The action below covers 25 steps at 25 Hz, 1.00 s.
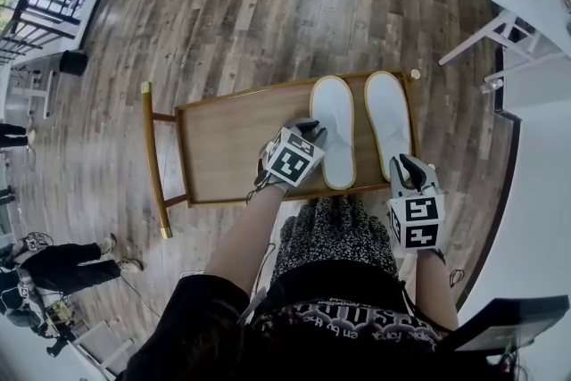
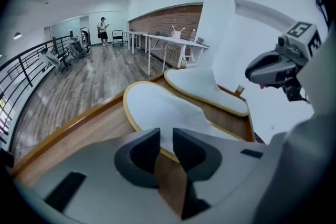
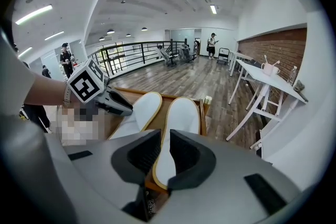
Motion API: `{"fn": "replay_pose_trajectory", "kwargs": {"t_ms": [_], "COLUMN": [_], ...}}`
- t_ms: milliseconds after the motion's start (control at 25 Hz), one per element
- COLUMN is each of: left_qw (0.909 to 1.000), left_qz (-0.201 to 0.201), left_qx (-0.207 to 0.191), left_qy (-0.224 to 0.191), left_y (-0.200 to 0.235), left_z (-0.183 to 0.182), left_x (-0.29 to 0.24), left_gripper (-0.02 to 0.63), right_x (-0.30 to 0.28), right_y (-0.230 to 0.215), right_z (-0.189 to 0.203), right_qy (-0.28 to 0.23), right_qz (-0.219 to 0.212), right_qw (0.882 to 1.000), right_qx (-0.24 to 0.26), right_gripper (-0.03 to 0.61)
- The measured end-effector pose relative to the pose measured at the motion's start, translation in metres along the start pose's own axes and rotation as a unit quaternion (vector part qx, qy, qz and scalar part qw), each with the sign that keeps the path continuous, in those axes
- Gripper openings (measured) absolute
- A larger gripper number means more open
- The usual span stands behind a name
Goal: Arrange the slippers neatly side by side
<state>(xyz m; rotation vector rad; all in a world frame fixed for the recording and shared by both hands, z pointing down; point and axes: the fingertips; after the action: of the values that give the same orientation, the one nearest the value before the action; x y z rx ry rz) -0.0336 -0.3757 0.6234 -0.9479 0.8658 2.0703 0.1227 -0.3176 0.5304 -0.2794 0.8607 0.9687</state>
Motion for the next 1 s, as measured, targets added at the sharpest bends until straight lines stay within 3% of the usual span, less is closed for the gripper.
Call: {"fn": "replay_pose_trajectory", "kwargs": {"t_ms": [160, 400, 720, 840, 1000], "left_qw": [0.9998, 0.9994, 0.9963, 0.9940, 0.9944], "left_qz": [0.020, 0.021, 0.015, 0.017, 0.028], "left_qx": [0.006, 0.019, -0.060, -0.081, -0.078], "left_qy": [-0.004, -0.018, 0.059, 0.071, 0.066], "left_y": [-0.018, -0.023, -0.047, -0.057, -0.070], "left_z": [-0.007, -0.005, 0.059, 0.064, 0.054], "left_x": [-0.005, 0.016, 0.027, 0.017, 0.009], "left_gripper": [0.075, 0.075, 0.075, 0.069, 0.069], "right_x": [0.000, 0.003, 0.001, 0.001, 0.002], "right_y": [0.004, 0.000, 0.001, 0.005, 0.005], "right_z": [-0.002, -0.003, -0.006, -0.005, -0.006], "right_qy": [0.002, -0.003, -0.006, -0.006, -0.007], "right_qz": [-0.004, -0.001, -0.004, -0.005, -0.005], "right_qw": [1.000, 1.000, 1.000, 1.000, 1.000], "right_qx": [0.003, 0.001, 0.001, 0.003, 0.003], "right_gripper": [0.055, 0.055, 0.055, 0.055, 0.055]}}
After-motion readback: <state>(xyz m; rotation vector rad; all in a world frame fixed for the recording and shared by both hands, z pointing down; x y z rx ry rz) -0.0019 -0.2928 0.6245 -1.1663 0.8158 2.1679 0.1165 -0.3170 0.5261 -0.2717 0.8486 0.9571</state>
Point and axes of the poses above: the fingertips, and each gripper's own axes: x backward along the fingers, y to its left, z out of its underside, and after that the axes turned 14 degrees about x, right-handed
